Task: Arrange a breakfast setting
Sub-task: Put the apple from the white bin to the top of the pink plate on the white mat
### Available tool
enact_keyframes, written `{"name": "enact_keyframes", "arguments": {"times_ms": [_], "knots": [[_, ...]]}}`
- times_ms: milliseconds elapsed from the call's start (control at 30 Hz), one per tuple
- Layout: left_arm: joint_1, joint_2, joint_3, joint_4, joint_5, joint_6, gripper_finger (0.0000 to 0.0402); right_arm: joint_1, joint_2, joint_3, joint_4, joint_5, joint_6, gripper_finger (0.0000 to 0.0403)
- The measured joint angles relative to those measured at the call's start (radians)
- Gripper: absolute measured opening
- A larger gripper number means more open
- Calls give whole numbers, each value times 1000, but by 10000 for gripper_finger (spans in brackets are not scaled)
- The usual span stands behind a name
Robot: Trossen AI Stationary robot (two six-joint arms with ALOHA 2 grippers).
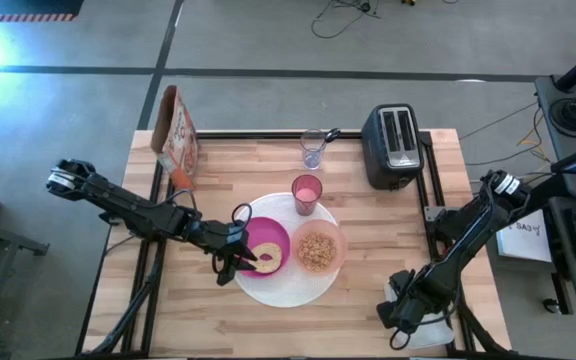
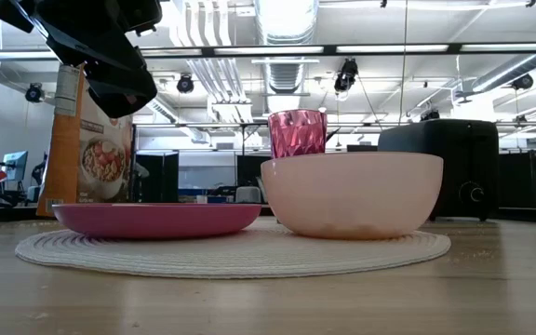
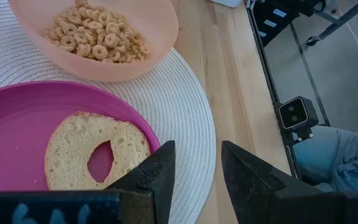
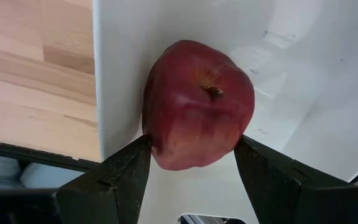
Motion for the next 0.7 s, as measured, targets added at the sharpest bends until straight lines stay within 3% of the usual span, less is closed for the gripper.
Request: {"name": "enact_keyframes", "arguments": {"times_ms": [700], "knots": [[0, 0, 0, 26, 0, -1, 113, -1, 122, -37, 19, 4, -105, 221]]}}
